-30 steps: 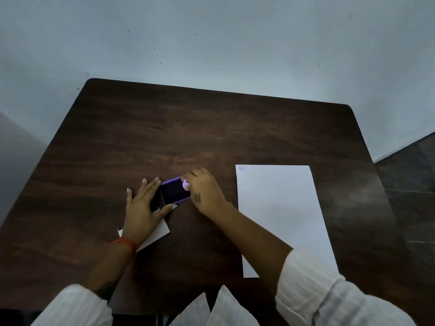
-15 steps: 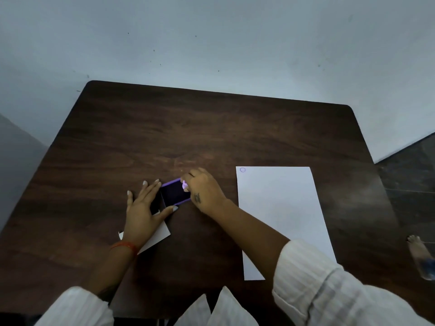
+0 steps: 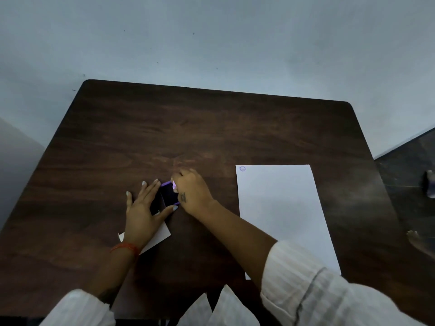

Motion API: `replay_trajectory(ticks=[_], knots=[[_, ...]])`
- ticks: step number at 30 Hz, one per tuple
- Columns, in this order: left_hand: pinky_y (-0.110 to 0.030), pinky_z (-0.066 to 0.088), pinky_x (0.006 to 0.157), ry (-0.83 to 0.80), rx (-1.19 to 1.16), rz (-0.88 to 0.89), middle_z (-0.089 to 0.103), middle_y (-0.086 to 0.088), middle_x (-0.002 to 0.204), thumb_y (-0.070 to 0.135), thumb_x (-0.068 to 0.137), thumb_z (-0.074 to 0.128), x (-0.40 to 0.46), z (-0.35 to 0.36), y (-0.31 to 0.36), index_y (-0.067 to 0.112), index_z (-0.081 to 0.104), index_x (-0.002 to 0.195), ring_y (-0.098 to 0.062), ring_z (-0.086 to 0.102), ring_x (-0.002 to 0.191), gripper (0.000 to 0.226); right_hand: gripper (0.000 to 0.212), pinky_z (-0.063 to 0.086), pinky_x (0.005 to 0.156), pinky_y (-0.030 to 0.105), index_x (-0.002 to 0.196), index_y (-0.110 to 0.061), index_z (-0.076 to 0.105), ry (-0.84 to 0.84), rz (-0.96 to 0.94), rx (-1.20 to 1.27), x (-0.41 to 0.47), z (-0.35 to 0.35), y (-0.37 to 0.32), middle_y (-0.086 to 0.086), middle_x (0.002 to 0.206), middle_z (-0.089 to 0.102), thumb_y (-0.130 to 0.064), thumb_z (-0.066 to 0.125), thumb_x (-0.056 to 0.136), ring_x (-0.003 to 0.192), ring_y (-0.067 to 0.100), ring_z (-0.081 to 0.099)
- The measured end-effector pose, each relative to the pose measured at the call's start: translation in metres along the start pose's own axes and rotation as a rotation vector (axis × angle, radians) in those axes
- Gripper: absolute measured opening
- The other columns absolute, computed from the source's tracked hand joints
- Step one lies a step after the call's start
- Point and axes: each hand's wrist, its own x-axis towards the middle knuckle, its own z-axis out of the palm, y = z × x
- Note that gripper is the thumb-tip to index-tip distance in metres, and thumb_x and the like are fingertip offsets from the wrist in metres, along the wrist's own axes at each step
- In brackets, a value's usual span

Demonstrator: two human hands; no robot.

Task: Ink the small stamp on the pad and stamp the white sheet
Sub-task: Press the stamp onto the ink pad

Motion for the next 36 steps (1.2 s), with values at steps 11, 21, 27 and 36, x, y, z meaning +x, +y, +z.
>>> replay_trajectory(ticks=[11, 21, 27, 36], knots=[[-0.051, -0.002, 0.115, -0.007, -0.004, -0.015, 0.041, -0.004, 0.145, 0.033, 0.071, 0.073, 0.001, 0.001, -0.002, 0.013, 0.04, 0.134, -0.022, 0.022, 0.14, 0.074, 0.027, 0.046, 0.088, 0.046, 0.106, 0.004, 0.056, -0.038, -0.11, -0.057, 0.002, -0.001, 0.006, 0.024, 0.113, 0.058, 0.003, 0.057, 0.079, 0.106, 0.036, 0.049], [-0.053, 0.0, 0.115, -0.006, -0.006, -0.009, 0.042, -0.004, 0.144, 0.031, 0.071, 0.073, 0.002, 0.001, -0.002, 0.013, 0.041, 0.134, -0.023, 0.022, 0.14, 0.072, 0.028, 0.045, 0.082, 0.042, 0.098, 0.006, 0.059, 0.021, 0.013, 0.078, -0.002, 0.003, 0.001, 0.027, 0.104, 0.06, 0.004, 0.065, 0.071, 0.097, 0.04, 0.053], [-0.054, 0.0, 0.115, -0.01, -0.016, -0.006, 0.042, -0.006, 0.144, 0.03, 0.072, 0.072, 0.001, 0.0, -0.001, 0.011, 0.041, 0.134, -0.025, 0.022, 0.14, 0.071, 0.02, 0.046, 0.079, 0.04, 0.094, 0.006, 0.061, 0.044, 0.112, 0.079, -0.001, -0.001, -0.009, 0.027, 0.103, 0.062, 0.005, 0.061, 0.074, 0.097, 0.04, 0.056], [-0.053, 0.0, 0.115, -0.019, -0.018, -0.014, 0.041, -0.005, 0.145, 0.031, 0.073, 0.072, 0.001, -0.001, -0.001, 0.013, 0.04, 0.134, -0.023, 0.021, 0.141, 0.071, 0.023, 0.044, 0.081, 0.043, 0.094, 0.006, 0.06, -0.065, -0.045, 0.033, -0.001, 0.0, -0.011, 0.027, 0.1, 0.061, 0.003, 0.066, 0.073, 0.098, 0.039, 0.052]])
